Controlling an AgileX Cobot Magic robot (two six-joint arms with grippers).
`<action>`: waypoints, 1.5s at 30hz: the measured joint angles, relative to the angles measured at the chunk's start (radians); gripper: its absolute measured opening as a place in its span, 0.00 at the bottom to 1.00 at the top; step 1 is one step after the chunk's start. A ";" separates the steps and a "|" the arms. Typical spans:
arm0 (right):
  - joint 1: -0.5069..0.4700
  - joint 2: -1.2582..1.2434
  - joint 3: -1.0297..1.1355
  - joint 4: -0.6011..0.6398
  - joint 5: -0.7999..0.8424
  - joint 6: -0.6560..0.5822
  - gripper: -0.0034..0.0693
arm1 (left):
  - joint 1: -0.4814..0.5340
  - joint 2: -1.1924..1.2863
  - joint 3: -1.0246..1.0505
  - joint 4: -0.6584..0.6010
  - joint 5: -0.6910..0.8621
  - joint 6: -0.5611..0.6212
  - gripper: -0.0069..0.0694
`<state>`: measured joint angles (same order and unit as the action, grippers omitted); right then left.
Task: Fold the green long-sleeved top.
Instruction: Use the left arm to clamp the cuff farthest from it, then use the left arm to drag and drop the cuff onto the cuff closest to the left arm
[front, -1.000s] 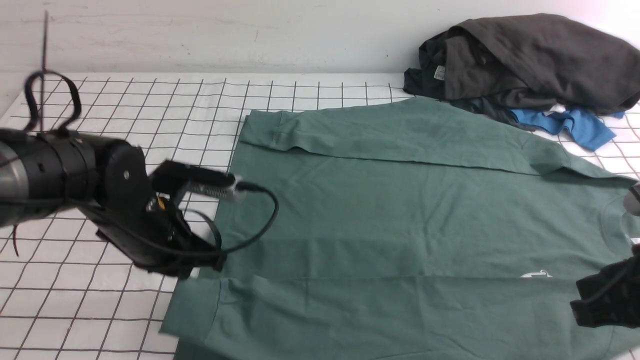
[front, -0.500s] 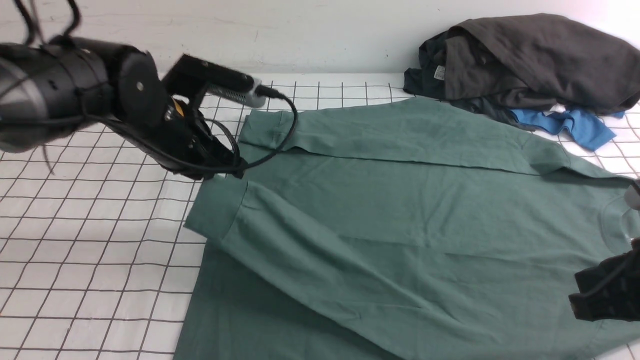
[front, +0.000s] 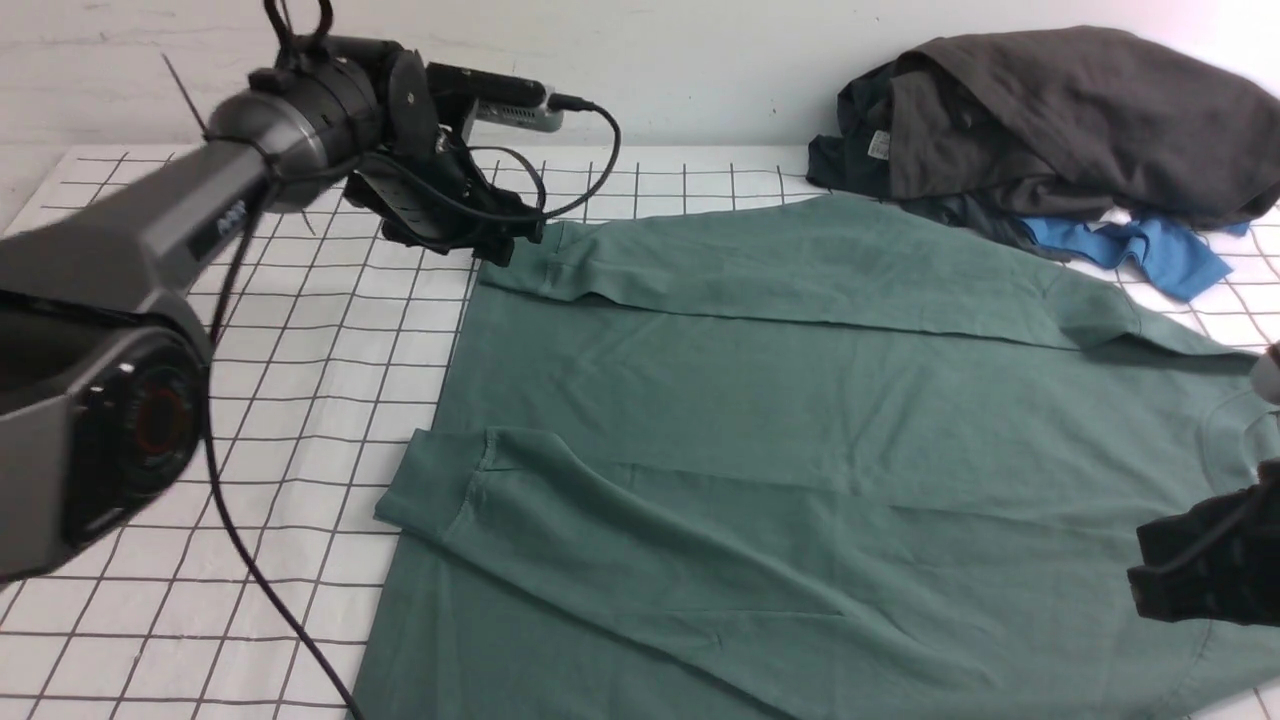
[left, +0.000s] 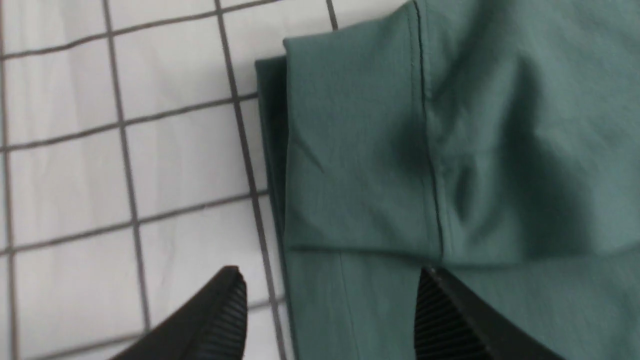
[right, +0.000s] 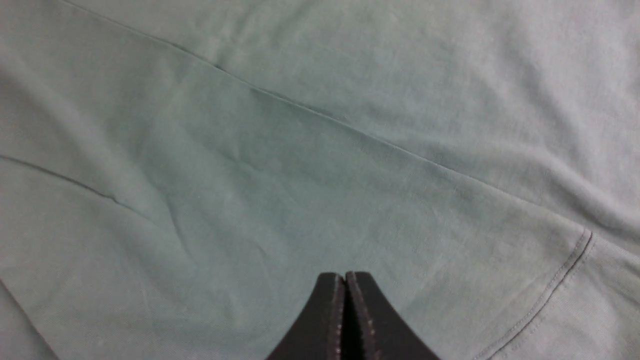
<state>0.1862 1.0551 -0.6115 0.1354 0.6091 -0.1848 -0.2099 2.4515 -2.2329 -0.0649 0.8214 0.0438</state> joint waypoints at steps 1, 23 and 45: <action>0.000 0.000 0.000 0.000 -0.001 0.000 0.03 | 0.000 0.009 -0.011 -0.001 0.003 0.000 0.64; 0.000 0.000 0.009 0.000 -0.008 -0.028 0.03 | 0.000 -0.019 -0.393 -0.124 0.405 0.077 0.12; 0.000 0.000 0.009 0.034 0.013 -0.078 0.03 | -0.062 -0.532 0.479 -0.079 0.404 0.162 0.62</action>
<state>0.1862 1.0551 -0.6023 0.1697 0.6218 -0.2624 -0.2715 1.9193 -1.7538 -0.1435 1.2253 0.2059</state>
